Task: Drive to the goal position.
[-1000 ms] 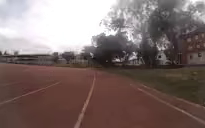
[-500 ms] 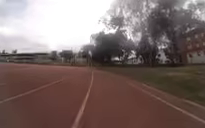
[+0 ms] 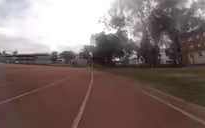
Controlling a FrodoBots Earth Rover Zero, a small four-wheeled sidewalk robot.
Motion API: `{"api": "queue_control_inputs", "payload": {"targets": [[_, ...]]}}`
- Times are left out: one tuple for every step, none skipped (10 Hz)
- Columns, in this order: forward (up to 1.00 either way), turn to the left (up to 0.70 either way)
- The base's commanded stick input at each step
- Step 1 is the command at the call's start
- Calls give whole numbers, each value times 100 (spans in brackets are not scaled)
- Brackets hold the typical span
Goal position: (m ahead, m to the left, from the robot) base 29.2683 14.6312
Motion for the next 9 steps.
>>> {"api": "queue_control_inputs", "payload": {"targets": [[85,0],[85,0],[85,0],[85,0],[85,0],[85,-6],[85,-15],[85,-19],[85,-17]]}}
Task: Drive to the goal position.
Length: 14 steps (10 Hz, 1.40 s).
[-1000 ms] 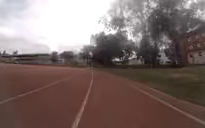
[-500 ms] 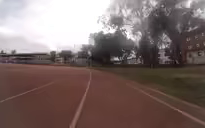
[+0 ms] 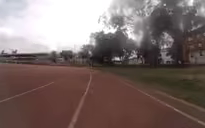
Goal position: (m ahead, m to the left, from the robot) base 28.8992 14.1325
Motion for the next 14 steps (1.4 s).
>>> {"api": "queue_control_inputs", "payload": {"targets": [[85,0],[85,0],[85,0],[85,0],[85,0],[85,0],[85,0],[85,0],[85,0],[85,0],[85,0],[85,0],[85,0],[85,0]]}}
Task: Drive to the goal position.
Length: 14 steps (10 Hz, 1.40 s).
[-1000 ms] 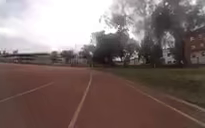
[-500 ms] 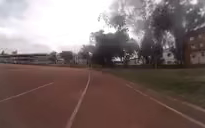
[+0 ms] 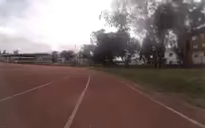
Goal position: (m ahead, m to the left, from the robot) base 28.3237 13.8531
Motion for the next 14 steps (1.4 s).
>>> {"api": "queue_control_inputs", "payload": {"targets": [[85,0],[85,0],[85,0],[85,0],[85,0],[85,0],[85,0],[85,0],[85,0],[85,0],[85,0],[85,0],[85,0],[85,0]]}}
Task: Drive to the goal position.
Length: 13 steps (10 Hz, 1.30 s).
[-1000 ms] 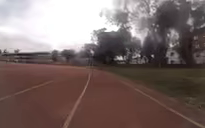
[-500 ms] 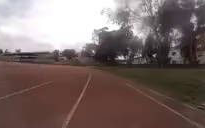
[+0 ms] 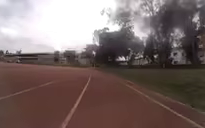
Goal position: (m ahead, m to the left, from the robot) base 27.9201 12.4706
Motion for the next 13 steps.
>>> {"api": "queue_control_inputs", "payload": {"targets": [[85,0],[85,0],[85,0],[85,0],[85,0],[85,0],[85,0],[85,0],[85,0],[85,0],[85,0],[85,0],[85,0]]}}
